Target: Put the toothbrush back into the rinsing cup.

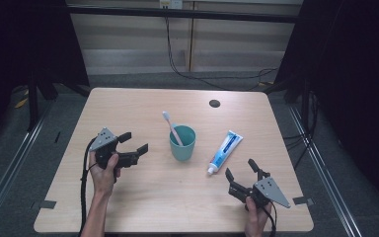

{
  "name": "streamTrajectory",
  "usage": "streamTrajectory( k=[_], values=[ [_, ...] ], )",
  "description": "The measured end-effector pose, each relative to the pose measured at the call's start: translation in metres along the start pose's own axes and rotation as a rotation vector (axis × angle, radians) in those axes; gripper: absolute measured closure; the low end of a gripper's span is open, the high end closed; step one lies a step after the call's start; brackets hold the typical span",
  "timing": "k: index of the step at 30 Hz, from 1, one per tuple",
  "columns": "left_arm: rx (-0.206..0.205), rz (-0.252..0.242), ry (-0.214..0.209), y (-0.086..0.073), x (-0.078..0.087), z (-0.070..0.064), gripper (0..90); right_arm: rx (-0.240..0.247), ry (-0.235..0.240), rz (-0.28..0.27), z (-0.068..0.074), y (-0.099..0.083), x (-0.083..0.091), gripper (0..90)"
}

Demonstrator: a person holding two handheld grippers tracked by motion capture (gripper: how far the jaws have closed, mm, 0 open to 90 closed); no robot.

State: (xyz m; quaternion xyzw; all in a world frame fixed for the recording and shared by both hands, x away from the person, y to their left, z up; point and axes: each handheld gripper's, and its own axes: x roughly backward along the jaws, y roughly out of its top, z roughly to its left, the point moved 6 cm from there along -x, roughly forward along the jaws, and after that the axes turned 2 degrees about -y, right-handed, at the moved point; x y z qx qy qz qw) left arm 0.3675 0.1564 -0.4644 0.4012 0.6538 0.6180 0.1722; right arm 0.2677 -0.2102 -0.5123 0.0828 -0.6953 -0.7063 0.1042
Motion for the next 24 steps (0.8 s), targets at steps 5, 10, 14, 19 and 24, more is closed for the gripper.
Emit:
streamTrajectory(
  k=[5, 10, 14, 19, 24],
  values=[
    [-0.091, -0.015, 0.039, -0.007, 0.005, -0.001, 15.6, -0.001, -0.001, -0.001, 0.000, 0.000, 0.000, 13.8],
    [-0.088, -0.019, 0.045, -0.018, 0.013, 0.000, 15.6, 0.000, -0.001, 0.000, 0.000, 0.000, 0.000, 13.8],
    [-0.060, -0.029, 0.062, -0.028, 0.019, 0.001, 15.7, 0.000, 0.001, 0.001, 0.000, 0.000, 0.000, 13.8],
    [-0.029, -0.046, 0.065, -0.037, 0.025, 0.000, 15.7, -0.002, 0.003, 0.006, 0.000, 0.000, -0.001, 13.8],
    [-0.067, -0.019, 0.055, -0.042, 0.027, -0.007, 15.7, 0.001, 0.006, 0.010, 0.000, 0.000, -0.001, 13.8]
  ],
)
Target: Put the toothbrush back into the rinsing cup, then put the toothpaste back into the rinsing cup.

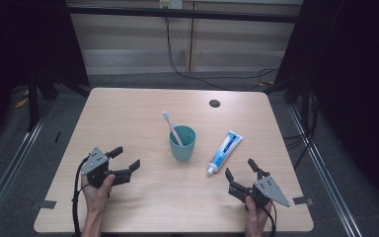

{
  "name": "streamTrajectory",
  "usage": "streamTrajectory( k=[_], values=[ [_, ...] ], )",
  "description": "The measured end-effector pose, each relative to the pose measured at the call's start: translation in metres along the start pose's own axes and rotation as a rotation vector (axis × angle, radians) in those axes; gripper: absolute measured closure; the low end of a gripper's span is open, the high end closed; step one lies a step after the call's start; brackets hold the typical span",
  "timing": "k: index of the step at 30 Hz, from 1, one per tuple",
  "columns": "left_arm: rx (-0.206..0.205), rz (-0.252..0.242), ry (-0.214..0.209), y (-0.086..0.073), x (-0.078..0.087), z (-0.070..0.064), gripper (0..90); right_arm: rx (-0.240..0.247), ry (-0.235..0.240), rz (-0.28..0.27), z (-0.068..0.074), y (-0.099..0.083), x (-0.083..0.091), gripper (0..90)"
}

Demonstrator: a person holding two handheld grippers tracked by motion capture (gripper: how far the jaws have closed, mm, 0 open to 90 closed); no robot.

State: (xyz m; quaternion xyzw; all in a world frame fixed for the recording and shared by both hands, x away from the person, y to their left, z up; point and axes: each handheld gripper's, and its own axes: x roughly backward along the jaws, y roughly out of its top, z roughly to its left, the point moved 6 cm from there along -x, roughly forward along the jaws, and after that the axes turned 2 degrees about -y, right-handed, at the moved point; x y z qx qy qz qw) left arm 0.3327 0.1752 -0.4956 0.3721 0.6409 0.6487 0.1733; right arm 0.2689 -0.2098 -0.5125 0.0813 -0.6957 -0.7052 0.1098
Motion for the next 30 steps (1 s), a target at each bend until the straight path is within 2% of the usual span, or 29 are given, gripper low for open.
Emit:
streamTrajectory(
  k=[1, 2, 3, 4, 5, 6, 7, 9, 10, 12, 15, 16, 20, 24, 25, 27, 29, 30],
  values=[
    [-0.006, -0.016, 0.010, 0.000, 0.000, -0.001, 15.8, 0.000, -0.002, -0.001, 0.000, 0.000, 0.000, 13.7],
    [0.000, -0.041, 0.015, -0.001, 0.000, -0.001, 16.1, -0.001, -0.002, -0.002, 0.000, 0.000, 0.000, 13.8],
    [0.009, -0.047, 0.009, -0.004, 0.001, -0.002, 16.0, -0.002, -0.003, -0.004, 0.000, 0.000, 0.000, 13.8],
    [0.013, -0.048, 0.010, -0.006, 0.001, -0.002, 16.0, -0.003, -0.002, -0.004, 0.000, 0.000, 0.000, 13.8],
    [0.009, -0.016, 0.011, -0.011, 0.000, -0.003, 15.9, -0.003, -0.003, -0.005, 0.000, 0.000, 0.001, 13.8],
    [0.000, -0.014, 0.024, -0.015, 0.001, -0.003, 15.8, -0.002, -0.003, -0.003, 0.000, 0.000, 0.000, 13.8],
    [0.005, -0.028, 0.041, -0.018, 0.002, -0.003, 16.0, -0.002, -0.004, -0.002, 0.000, 0.000, 0.000, 13.8],
    [0.036, -0.031, 0.028, -0.024, 0.004, -0.001, 15.9, 0.001, -0.003, -0.002, 0.000, 0.000, 0.000, 13.8],
    [0.039, -0.027, 0.040, -0.026, 0.004, -0.001, 15.8, -0.001, -0.003, -0.002, 0.000, 0.000, 0.000, 13.8],
    [0.023, -0.073, 0.069, -0.025, 0.008, 0.000, 16.0, 0.001, -0.005, 0.001, 0.000, 0.000, 0.000, 13.9],
    [0.021, -0.115, 0.076, -0.024, 0.012, 0.000, 15.9, -0.002, 0.005, 0.004, 0.000, 0.000, 0.000, 13.9],
    [0.022, -0.112, 0.079, -0.024, 0.013, 0.000, 15.9, -0.007, 0.004, 0.007, 0.000, 0.000, 0.000, 13.9],
    [-0.032, -0.103, 0.084, -0.025, 0.012, -0.005, 15.8, -0.036, 0.016, 0.025, -0.003, 0.000, -0.002, 13.8],
    [-0.018, -0.114, 0.074, -0.025, 0.013, -0.005, 15.6, -0.062, 0.021, 0.048, -0.006, -0.001, -0.004, 13.3],
    [-0.033, -0.113, 0.078, -0.025, 0.013, -0.004, 15.6, -0.061, 0.016, 0.057, -0.006, -0.001, -0.005, 13.3],
    [-0.037, -0.134, 0.091, -0.025, 0.015, -0.005, 15.7, -0.059, 0.006, 0.084, -0.006, -0.002, -0.007, 13.2],
    [-0.040, -0.161, 0.106, -0.025, 0.018, -0.005, 15.5, -0.045, 0.015, 0.101, -0.006, -0.001, -0.009, 12.9],
    [-0.036, -0.179, 0.095, -0.024, 0.020, -0.005, 15.5, -0.040, 0.017, 0.110, -0.007, 0.000, -0.009, 12.9]
  ],
)
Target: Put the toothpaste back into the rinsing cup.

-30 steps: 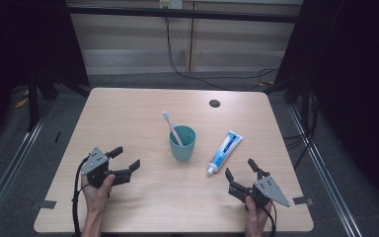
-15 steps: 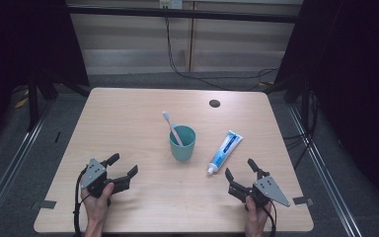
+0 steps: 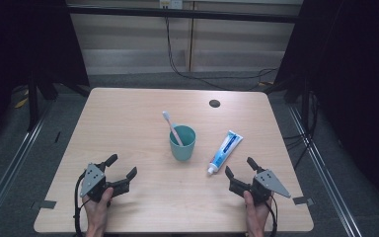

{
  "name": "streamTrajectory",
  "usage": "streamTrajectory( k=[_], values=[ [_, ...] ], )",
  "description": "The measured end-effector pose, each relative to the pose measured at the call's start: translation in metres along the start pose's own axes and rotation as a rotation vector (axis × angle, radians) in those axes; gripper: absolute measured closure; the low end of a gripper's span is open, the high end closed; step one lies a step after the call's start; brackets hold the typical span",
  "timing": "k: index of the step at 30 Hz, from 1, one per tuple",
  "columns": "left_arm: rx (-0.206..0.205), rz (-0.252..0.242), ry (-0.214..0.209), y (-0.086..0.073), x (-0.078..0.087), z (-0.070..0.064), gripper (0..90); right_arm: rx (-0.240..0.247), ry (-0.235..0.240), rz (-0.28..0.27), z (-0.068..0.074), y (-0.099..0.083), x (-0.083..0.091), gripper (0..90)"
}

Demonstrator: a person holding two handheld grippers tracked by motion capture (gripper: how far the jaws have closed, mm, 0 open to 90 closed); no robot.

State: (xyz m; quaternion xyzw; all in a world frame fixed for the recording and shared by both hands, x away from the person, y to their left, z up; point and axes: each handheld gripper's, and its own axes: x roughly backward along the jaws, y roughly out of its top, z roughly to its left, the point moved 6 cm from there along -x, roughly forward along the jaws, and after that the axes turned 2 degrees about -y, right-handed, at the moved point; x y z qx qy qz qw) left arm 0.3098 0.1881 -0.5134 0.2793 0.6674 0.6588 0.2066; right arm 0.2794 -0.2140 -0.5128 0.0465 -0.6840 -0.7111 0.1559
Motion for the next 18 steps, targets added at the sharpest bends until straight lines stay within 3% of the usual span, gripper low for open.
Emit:
streamTrajectory(
  k=[2, 6, 9, 15, 18],
  values=[
    [0.019, -0.016, 0.001, 0.000, 0.001, 0.001, 15.5, -0.013, -0.015, 0.017, -0.002, 0.004, -0.001, 12.9],
    [-0.018, -0.040, 0.019, 0.001, 0.005, 0.000, 15.4, -0.023, -0.007, 0.039, -0.001, 0.009, -0.003, 13.2],
    [-0.044, -0.067, 0.048, 0.001, 0.007, -0.003, 15.5, -0.019, 0.015, 0.069, 0.002, 0.010, -0.005, 18.5],
    [-0.039, -0.070, 0.037, 0.001, 0.007, -0.003, 15.2, -0.047, 0.042, 0.078, 0.004, 0.022, -0.004, 26.4],
    [-0.039, -0.070, 0.037, 0.001, 0.007, -0.003, 15.3, -0.033, 0.025, 0.095, 0.003, 0.028, -0.005, 28.6]
  ],
)
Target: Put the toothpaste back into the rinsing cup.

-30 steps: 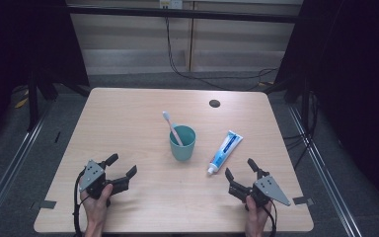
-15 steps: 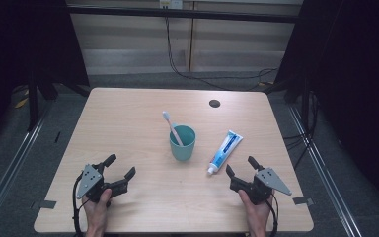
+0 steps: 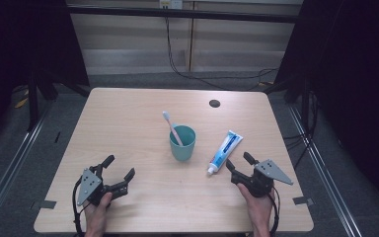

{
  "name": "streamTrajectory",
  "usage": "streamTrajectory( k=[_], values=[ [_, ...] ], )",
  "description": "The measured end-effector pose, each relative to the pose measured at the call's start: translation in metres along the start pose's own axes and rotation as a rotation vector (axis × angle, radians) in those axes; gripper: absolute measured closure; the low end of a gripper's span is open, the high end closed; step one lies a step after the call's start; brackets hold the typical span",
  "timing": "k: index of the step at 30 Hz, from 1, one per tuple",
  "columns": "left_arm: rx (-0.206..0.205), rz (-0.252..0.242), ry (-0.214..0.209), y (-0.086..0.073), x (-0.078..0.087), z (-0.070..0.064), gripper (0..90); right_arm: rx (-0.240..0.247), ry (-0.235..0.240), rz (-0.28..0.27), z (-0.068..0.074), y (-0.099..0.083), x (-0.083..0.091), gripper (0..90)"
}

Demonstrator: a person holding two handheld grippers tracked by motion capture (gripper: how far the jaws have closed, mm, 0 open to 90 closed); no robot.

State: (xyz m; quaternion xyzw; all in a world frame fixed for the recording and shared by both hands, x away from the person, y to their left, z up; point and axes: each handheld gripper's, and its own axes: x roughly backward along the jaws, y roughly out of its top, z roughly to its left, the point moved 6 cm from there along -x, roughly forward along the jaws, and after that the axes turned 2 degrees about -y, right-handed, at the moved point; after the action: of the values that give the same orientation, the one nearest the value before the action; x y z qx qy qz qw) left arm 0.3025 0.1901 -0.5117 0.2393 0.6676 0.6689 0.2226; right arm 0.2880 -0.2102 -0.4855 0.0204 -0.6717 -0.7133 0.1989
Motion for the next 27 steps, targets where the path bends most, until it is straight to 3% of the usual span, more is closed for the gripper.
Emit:
streamTrajectory(
  k=[6, 11, 17, 27],
  values=[
    [-0.003, 0.003, 0.003, 0.000, 0.000, 0.000, 15.8, -0.018, 0.014, 0.030, -0.006, 0.014, -0.007, 31.9],
    [-0.006, 0.004, 0.004, 0.000, 0.000, 0.001, 16.0, -0.026, 0.023, 0.132, -0.011, 0.017, -0.016, 33.0],
    [-0.001, 0.001, -0.001, 0.000, 0.000, 0.000, 16.0, -0.027, 0.014, 0.205, -0.016, 0.024, -0.022, 33.3],
    [-0.002, 0.002, -0.001, 0.000, 0.000, 0.000, 16.0, -0.029, 0.032, 0.260, -0.020, 0.038, -0.029, 35.5]
  ],
)
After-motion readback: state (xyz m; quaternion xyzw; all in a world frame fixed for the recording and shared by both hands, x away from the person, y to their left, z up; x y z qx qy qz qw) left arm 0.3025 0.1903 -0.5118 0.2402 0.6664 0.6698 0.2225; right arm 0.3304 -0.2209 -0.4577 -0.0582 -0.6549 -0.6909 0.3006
